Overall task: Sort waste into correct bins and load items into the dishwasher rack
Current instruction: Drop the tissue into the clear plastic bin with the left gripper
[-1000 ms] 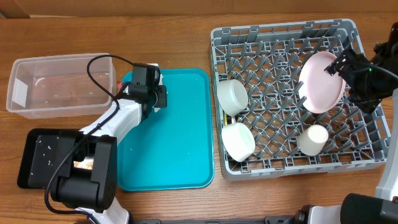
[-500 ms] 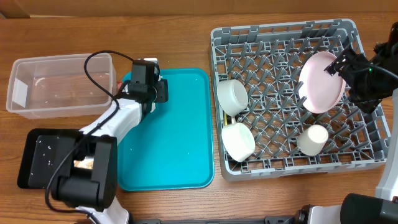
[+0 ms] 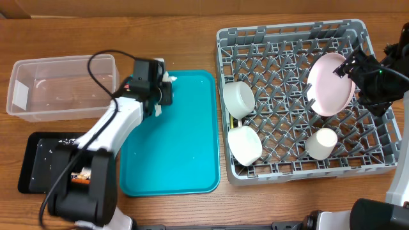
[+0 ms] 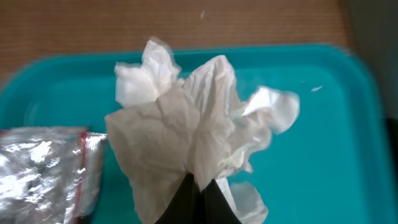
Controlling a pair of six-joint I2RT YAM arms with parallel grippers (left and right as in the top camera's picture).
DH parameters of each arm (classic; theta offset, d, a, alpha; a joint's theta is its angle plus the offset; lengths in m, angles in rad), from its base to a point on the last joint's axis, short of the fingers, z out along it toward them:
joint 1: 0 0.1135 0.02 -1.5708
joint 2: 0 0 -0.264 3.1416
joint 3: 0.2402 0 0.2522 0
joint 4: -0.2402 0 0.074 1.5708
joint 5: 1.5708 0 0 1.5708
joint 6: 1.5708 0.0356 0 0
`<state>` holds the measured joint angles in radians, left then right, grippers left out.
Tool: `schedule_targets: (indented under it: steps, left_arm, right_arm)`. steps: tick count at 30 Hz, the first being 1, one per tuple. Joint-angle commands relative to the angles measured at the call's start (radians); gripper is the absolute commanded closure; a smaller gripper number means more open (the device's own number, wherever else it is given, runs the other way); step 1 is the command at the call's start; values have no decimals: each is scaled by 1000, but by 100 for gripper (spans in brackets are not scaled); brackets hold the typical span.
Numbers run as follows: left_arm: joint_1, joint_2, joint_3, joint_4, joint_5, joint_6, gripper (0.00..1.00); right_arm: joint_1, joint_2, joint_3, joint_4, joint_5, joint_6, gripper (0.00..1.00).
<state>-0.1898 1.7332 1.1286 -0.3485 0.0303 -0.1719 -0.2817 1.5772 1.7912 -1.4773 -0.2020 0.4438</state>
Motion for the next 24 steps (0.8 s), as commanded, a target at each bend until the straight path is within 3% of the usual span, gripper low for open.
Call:
schedule_targets:
  steps: [1,6,13,18,20,24]
  left_arm:
    - [8,-168,90,-51,-65,18,96]
    - [69,-245,97,-89,-345,39,96]
    - [224,-143,95,-77,-366,45,96]
    - [262,-129,103,-87,-229,49,62]
    - [246,-154,111,-103,-177,49,53]
    - [173,-200,118,-154,-120,64,48]
  right_arm:
    - [-2,-12,2,5,10,-6,0]
    - [-2,-12,2,5,10,-6,0]
    - [-2,-12,2,5,10,-6,0]
    - [-2,-12,2,5,10,-6,0]
    - [-2,-12,2,5,10,-6,0]
    - [-2,-12,2,5,10,-6,0]
